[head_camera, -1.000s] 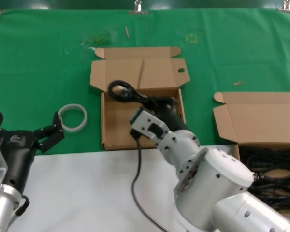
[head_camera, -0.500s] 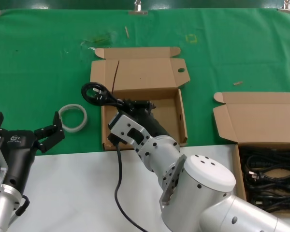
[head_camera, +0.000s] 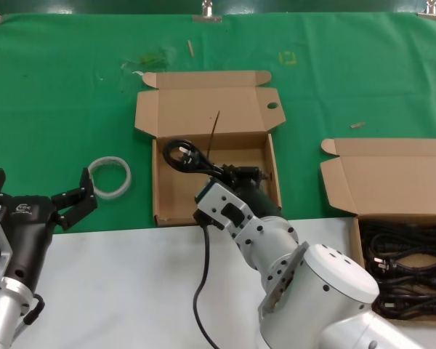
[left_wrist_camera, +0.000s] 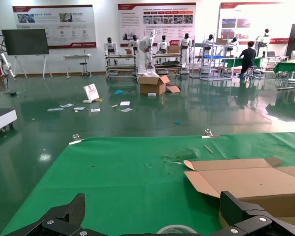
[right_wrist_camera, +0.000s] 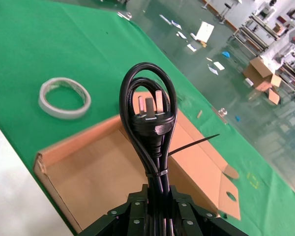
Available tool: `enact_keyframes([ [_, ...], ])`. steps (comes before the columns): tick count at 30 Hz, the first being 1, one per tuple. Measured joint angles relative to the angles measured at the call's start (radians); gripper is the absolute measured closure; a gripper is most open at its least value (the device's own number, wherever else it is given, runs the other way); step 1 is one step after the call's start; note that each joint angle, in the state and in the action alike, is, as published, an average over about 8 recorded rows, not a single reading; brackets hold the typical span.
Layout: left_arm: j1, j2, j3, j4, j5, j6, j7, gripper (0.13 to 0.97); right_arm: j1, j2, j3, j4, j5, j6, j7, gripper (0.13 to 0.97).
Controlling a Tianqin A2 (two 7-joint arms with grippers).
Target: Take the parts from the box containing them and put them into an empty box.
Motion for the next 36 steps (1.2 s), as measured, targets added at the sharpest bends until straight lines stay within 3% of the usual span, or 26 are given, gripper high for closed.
enact_keyframes([
  [4, 0.0, 0.0, 0.0, 0.0, 0.0, 0.0, 0.0, 0.132, -0.001, 0.006, -0.006, 0.004, 0.0, -0.029, 0.044, 0.882],
  [11, 0.0, 0.0, 0.0, 0.0, 0.0, 0.0, 0.0, 0.132, 0.058, 0.025, -0.124, 0.007, 0.0, -0.125, 0.293, 0.879],
  [15, 0.0, 0.0, 0.0, 0.0, 0.0, 0.0, 0.0, 0.132, 0.084, 0.029, -0.171, 0.007, 0.0, -0.143, 0.369, 0.87],
  [23, 0.0, 0.0, 0.0, 0.0, 0.0, 0.0, 0.0, 0.132, 0.09, 0.033, -0.181, 0.006, 0.0, -0.145, 0.383, 0.808],
  [31, 0.0, 0.0, 0.0, 0.0, 0.0, 0.0, 0.0, 0.132, 0.09, 0.044, -0.181, 0.006, 0.0, -0.145, 0.383, 0.677],
  [36, 0.0, 0.0, 0.0, 0.0, 0.0, 0.0, 0.0, 0.132, 0.09, 0.048, -0.181, 0.006, 0.0, -0.145, 0.383, 0.652],
])
